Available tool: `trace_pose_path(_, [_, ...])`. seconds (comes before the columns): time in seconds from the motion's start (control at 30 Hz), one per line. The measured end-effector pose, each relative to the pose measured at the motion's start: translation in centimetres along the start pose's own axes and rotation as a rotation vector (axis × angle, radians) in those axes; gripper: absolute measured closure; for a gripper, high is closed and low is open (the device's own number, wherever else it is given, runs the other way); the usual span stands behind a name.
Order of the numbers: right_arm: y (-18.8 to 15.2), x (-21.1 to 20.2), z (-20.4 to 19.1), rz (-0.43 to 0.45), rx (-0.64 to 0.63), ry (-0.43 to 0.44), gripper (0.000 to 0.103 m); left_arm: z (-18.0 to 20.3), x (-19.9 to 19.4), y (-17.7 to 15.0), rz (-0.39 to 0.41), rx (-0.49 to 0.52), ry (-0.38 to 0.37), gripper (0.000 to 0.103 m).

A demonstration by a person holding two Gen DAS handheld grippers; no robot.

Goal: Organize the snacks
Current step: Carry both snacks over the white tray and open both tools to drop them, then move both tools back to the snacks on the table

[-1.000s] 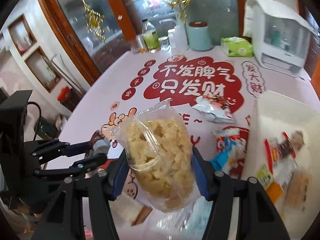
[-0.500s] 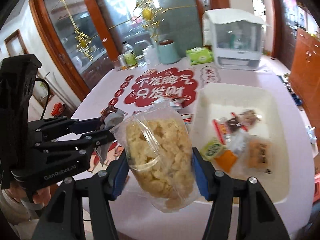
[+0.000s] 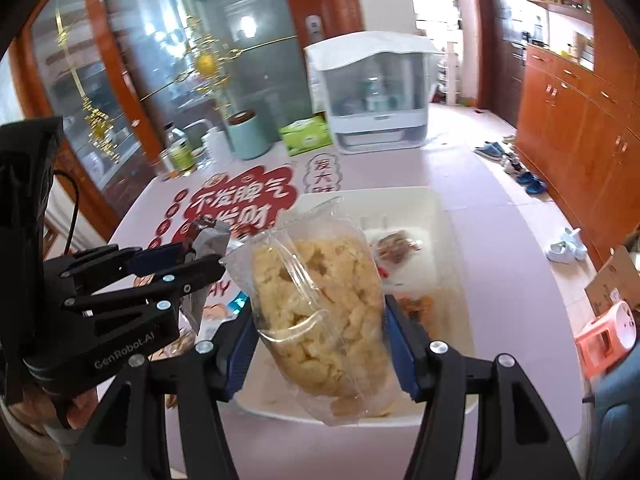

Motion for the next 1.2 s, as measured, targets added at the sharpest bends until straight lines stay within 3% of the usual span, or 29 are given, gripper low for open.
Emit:
trace_pose_path(0.27, [1.6, 1.5, 3.0, -0.012, 0.041, -0.049, 0.043, 0.4, 2.4, 1.9, -0.011, 0.006, 0.022, 0.070])
trace_pose_path(0.33, [1.9, 1.8, 3.3, -0.014, 0.044, -0.056, 0.043, 0.4, 2.6, 2.1, -0.009, 0.006, 0.036, 0.066])
trace_pose_path(0.37, [1.9, 1.9, 3.4, -0.014, 0.045, -0.058, 0.043, 0.5, 2.6, 2.2, -0.007, 0.006, 0.038, 0.060])
trace_pose_path(0.4, [2.0, 2.1, 3.6, -0.014, 0.047, -0.062, 0.042, 0.5, 2.7, 2.3, -0.004, 0.008, 0.041, 0.039])
trace_pose_path(0.43, [2.1, 2.3, 3.7, -0.016, 0.051, -0.063, 0.041, 0.5, 2.7, 2.3, 0.001, 0.008, 0.047, 0.026])
trace_pose_path(0.53, [2.2, 2.4, 4.0, -0.010, 0.074, -0.056, 0.037, -0.5, 2.5, 2.6, 0.029, 0.005, 0.104, 0.008])
trace_pose_path(0.6, [2.3, 2.3, 4.3, -0.005, 0.087, -0.053, 0.032, -0.8, 2.6, 2.5, 0.022, -0.004, 0.100, 0.004])
trace_pose_path(0.93, [2.3, 2.1, 4.2, 0.013, 0.092, -0.041, 0.027, -1.3, 2.8, 1.8, -0.005, -0.013, 0.118, 0.004])
trace_pose_path(1.2, [2.1, 1.6, 3.5, 0.023, 0.074, -0.037, 0.027, -1.6, 1.5, 2.0, 0.024, -0.026, 0.123, 0.004])
Point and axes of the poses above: each gripper's, at about its wrist camera, not at the fingertips, and x roughly the way its jaws point, z to its right, y to its top, the point moved 10 cm from there along x, roughly the way its jaws point, and after that the axes turned 6 degrees about -y, right-handed, at the moved point
